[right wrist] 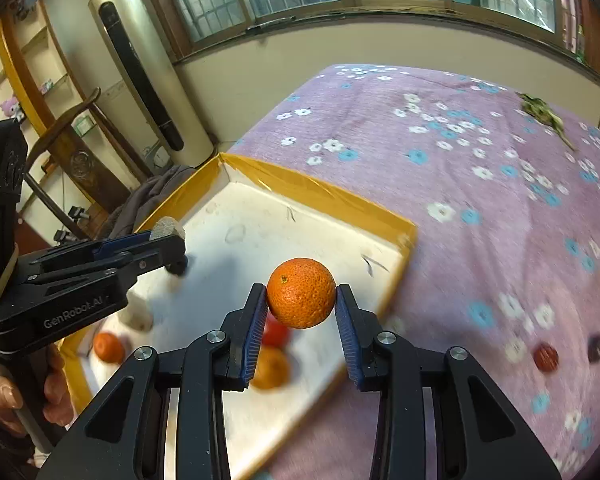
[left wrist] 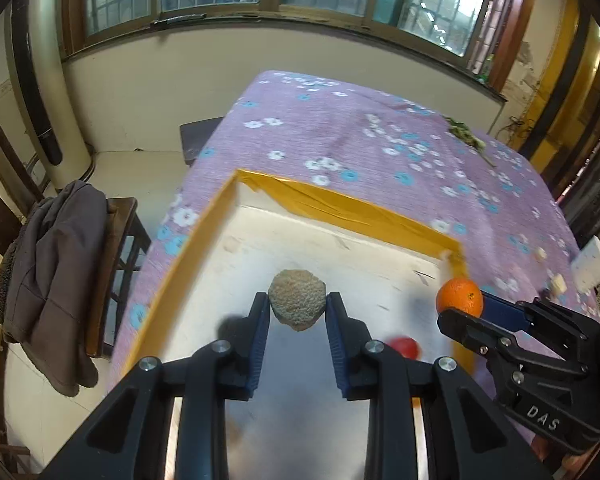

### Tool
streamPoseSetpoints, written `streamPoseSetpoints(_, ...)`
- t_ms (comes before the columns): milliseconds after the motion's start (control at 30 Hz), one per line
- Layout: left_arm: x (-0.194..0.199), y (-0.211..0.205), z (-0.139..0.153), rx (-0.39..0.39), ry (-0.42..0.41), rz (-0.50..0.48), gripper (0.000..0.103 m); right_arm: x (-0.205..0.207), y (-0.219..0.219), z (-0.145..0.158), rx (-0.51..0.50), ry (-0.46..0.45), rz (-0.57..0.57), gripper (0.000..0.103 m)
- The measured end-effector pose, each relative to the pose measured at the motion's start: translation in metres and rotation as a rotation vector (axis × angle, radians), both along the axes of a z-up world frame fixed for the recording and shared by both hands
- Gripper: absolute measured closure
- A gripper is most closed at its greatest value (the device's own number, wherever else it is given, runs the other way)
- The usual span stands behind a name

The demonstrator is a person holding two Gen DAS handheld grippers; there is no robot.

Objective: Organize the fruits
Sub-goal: 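Carry the orange and round pastry over the tray and open both grippers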

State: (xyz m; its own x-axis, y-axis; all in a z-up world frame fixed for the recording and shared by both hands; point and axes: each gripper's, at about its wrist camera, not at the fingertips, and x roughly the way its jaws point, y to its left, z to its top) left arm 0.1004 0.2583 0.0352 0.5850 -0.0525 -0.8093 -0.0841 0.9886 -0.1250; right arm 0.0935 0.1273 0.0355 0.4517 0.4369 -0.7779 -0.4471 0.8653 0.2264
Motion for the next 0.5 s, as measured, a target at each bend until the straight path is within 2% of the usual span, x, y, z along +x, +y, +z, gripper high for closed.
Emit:
streamPoseSetpoints(200,0.024,0.016,-0.016,-0.011,0.045,0.023,0.072,0.021,0.024,-0.020,-0.046,0.033,0.011,0.069)
streamPoseSetpoints(500,0.043,0.015,-0.033,-0.007,0.084,0.006,0.072,0.027,0.032,-0.033,-0.096,0.036,0.020,0.069)
